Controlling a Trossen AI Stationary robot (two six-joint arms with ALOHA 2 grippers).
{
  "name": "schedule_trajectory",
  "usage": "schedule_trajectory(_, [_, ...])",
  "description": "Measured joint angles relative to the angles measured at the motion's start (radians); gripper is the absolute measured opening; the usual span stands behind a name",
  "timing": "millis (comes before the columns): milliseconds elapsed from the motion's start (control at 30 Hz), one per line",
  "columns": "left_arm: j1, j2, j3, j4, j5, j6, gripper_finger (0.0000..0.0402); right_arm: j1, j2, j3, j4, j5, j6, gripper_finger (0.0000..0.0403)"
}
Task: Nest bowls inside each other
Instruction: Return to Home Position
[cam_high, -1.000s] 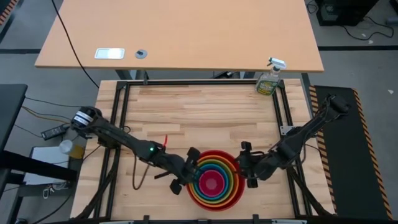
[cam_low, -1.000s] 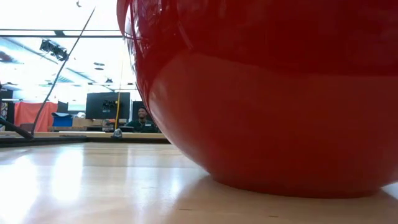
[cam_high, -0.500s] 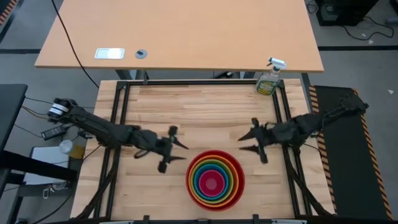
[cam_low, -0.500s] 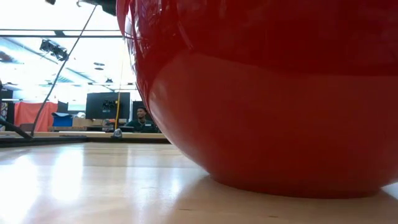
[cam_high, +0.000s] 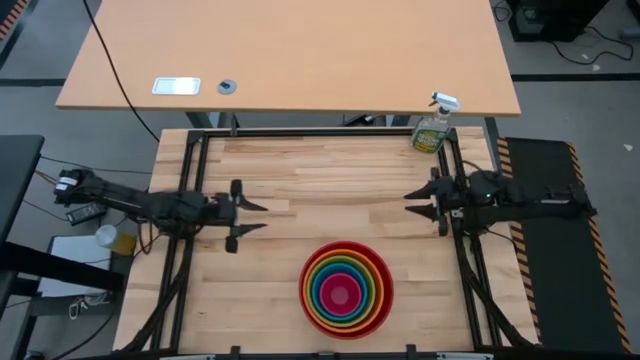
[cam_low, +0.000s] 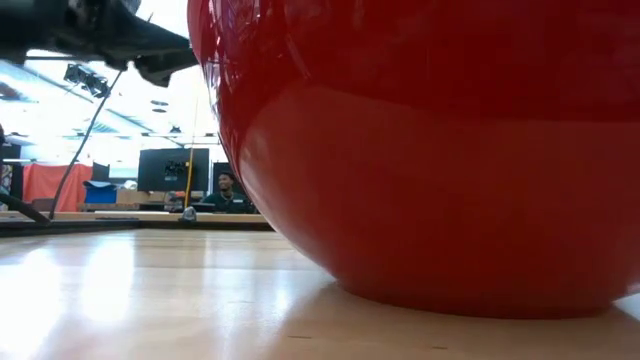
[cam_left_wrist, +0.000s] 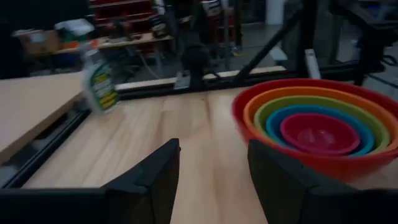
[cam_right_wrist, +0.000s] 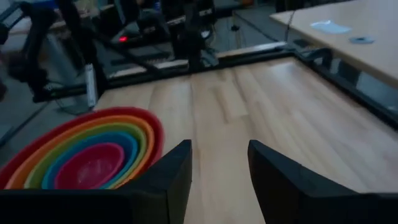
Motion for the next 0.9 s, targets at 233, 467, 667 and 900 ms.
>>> schedule_trajectory(233, [0.000,-0.229,-0.122,-0.001,-0.032,-0.041,0.0192,-0.057,-0.158,-0.002,-0.012,-0.026,-0.008,0.0164])
schedule_trajectory(467, [0.000,-0.377,-0.184,-0.030,-0.044,-0.042,0.0192,-0.061,-0.190,-0.014,0.122,0.049,0.010,0.0164])
schedule_trajectory(667, [-0.002,-0.434,-0.230,-0.034,-0.045,-0.050,0.0192,-0.061,-0.193,-0.126,0.357,0.068,-0.043,0.0164])
schedule_trajectory(900, [-0.002,-0.467,-0.283,-0.028,-0.045,-0.058,0.0192,-0.085,-0.193,-0.243,0.473,0.093,-0.030,0.0164])
